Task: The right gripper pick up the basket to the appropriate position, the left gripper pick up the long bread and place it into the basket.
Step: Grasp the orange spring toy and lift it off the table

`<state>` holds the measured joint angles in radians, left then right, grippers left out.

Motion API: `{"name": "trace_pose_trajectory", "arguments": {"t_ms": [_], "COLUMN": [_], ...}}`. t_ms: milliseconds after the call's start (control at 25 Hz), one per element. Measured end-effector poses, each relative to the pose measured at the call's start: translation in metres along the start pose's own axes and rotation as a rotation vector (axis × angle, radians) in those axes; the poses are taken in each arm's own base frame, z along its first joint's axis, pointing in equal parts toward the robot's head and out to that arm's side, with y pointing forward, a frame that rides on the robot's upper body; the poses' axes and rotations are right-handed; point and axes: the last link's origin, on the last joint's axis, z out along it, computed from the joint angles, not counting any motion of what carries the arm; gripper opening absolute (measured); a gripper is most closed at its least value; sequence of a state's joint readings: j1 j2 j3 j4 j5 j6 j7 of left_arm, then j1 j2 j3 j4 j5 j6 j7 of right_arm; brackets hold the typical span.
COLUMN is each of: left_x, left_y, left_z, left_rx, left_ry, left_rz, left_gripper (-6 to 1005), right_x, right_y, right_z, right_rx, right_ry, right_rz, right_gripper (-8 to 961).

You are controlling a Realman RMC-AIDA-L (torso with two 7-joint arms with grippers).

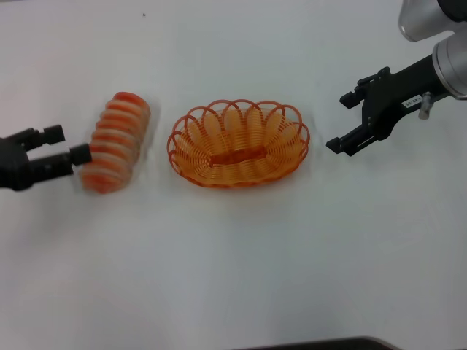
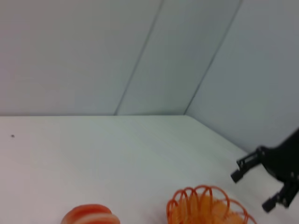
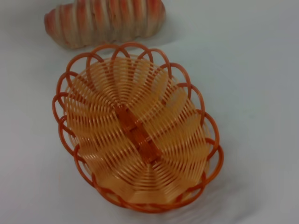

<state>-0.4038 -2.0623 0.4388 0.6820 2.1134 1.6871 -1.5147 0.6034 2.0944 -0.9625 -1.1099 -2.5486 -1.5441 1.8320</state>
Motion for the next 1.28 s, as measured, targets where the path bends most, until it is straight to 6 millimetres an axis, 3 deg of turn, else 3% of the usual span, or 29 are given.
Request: {"name": "trace_pose_trajectory", "arguments": {"t_ms": [240, 400, 600, 800, 960, 1280], "left_x": [0.044, 0.074, 0.104, 0.135, 0.144, 0.13], "left_y": [-0.017, -0.028, -0.031, -0.017, -0.007, 0.013], "left_z": [-0.007, -0.005, 0.014, 0.038, 0.056, 0.098], "left_rx": [0.045, 0.11, 0.252, 0.329, 0.327, 0.452], "left_ry": [-0.085, -0.175, -0.337, -0.462, -0.501, -0.699], "left_rz": [-0.214, -0.218, -0.198, -0.181, -0.187, -0.064], "left_gripper": [906, 905, 903, 903, 903, 903], "right_x": [-0.008, -0.014, -0.015, -0.012, -0.011, -0.006], "right_y": [-0.002, -0.004, -0.004, -0.004, -0.003, -0.002], "right_z": [0.0, -0.001, -0.002, -0.003, -0.003, -0.003], "right_rx": [0.004, 0.009, 0.007, 0.008, -0.001, -0.006], "right_ry": [-0.002, -0.006, 0.002, 0.007, 0.011, 0.01], "right_rz": [0.009, 0.01, 0.03, 0.042, 0.046, 0.066], "right_gripper": [950, 949, 948, 948, 947, 947]}}
